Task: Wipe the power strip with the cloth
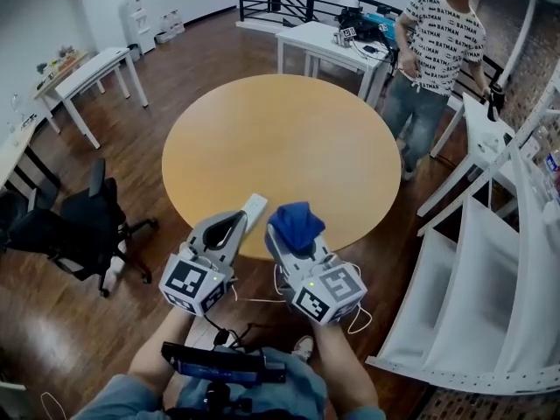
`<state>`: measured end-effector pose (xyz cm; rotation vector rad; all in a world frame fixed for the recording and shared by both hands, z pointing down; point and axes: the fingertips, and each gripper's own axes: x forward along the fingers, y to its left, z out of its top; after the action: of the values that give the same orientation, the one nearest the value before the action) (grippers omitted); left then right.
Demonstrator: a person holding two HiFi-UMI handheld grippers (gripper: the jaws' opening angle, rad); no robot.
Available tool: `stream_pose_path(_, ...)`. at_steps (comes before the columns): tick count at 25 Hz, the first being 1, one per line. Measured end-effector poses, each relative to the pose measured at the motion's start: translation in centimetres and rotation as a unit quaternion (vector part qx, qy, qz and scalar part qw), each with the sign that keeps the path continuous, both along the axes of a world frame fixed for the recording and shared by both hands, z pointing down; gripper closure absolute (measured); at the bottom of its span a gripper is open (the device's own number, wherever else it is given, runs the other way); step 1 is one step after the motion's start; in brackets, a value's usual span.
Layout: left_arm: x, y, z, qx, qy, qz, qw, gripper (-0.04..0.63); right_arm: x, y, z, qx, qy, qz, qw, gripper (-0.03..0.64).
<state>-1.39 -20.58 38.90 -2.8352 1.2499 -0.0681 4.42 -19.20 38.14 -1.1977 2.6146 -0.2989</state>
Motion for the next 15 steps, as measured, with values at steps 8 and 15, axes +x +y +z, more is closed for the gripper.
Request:
stream_pose_path(8, -0.02, 0.43, -0.41, -0.004, -0.002, -0.004, 1.0000, 0.586, -0.01, 0.26, -0.68, 0.016, 0.012, 0.003, 1.000, 0.557)
stream_pose_path(15, 0.25, 0.25, -0.42, -0.002, -0.010, -0.002, 0.9999, 0.586, -0.17, 0.11, -1.10, 0.027, 0.026, 0.009, 0.999, 0.557)
